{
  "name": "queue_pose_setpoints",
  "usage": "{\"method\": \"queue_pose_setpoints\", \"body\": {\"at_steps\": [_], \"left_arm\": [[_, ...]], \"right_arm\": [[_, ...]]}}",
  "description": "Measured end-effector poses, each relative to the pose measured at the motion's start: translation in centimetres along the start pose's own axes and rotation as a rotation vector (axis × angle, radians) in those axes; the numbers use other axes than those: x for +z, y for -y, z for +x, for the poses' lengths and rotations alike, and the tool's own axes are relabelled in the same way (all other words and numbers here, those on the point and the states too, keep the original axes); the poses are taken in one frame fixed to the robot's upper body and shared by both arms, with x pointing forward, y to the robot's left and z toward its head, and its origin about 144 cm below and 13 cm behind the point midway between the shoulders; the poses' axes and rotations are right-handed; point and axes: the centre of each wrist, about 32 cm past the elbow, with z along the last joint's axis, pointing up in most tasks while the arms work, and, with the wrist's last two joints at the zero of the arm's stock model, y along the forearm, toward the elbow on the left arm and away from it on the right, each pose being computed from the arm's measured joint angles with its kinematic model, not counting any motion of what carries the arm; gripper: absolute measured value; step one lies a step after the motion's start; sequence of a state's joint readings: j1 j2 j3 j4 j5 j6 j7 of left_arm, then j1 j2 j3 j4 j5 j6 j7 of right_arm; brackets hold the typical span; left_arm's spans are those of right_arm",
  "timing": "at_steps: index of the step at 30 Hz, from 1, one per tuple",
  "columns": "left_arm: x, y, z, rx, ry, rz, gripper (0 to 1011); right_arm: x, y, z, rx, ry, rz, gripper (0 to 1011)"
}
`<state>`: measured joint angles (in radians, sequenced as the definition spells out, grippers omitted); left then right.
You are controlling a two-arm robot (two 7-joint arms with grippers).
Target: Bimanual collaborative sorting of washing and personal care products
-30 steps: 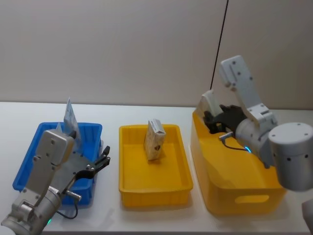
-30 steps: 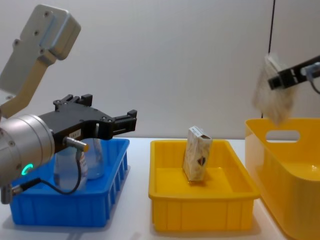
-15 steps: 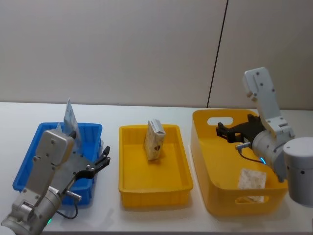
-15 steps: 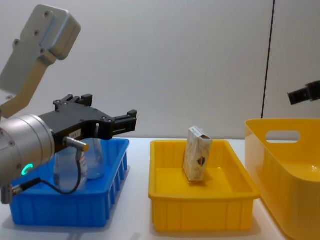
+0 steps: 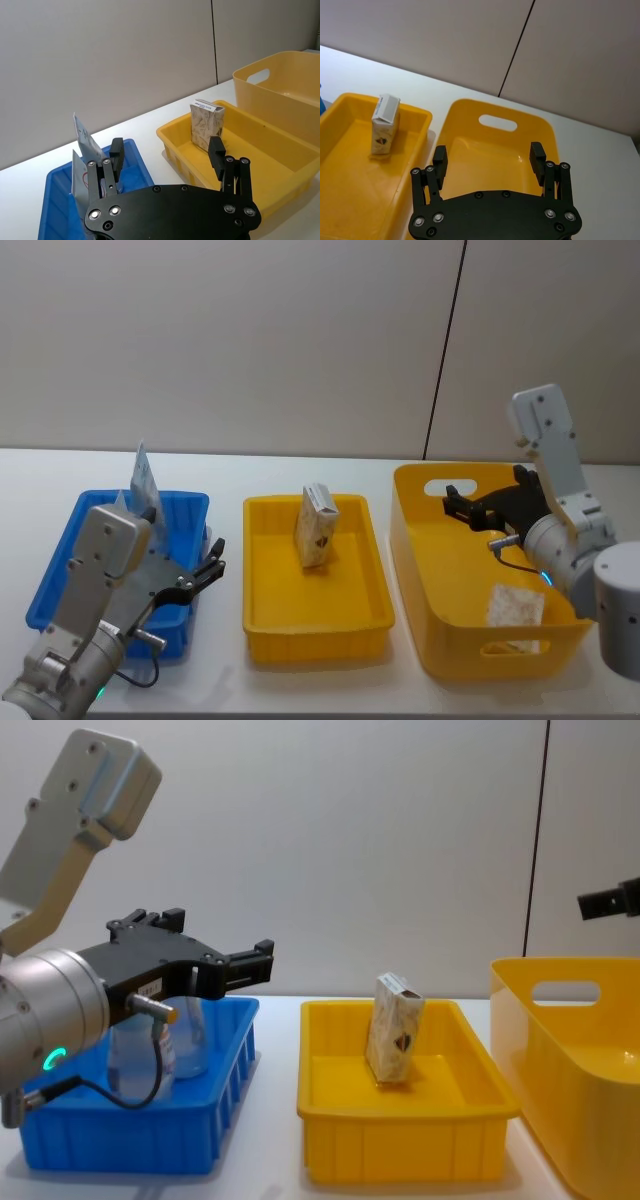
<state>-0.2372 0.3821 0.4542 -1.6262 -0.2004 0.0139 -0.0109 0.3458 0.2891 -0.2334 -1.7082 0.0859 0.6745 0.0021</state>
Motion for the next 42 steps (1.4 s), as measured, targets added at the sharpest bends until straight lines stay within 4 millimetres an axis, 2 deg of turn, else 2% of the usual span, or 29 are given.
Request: {"method": "queue_pose_setpoints", "body": {"at_steps": [21, 42], "left_arm": [[-0.1, 0.0, 0.1, 0.019, -0.012, 0.000, 1001], [-0.7, 1.5, 1.1, 0.168, -0.099, 0.038, 1001]], "right_arm": [[-3.4, 0.1, 0.0, 0.081, 0.064, 0.198, 1004], [-4.3, 0.1, 0.0, 0.102, 0.084, 0.242, 1004]]}}
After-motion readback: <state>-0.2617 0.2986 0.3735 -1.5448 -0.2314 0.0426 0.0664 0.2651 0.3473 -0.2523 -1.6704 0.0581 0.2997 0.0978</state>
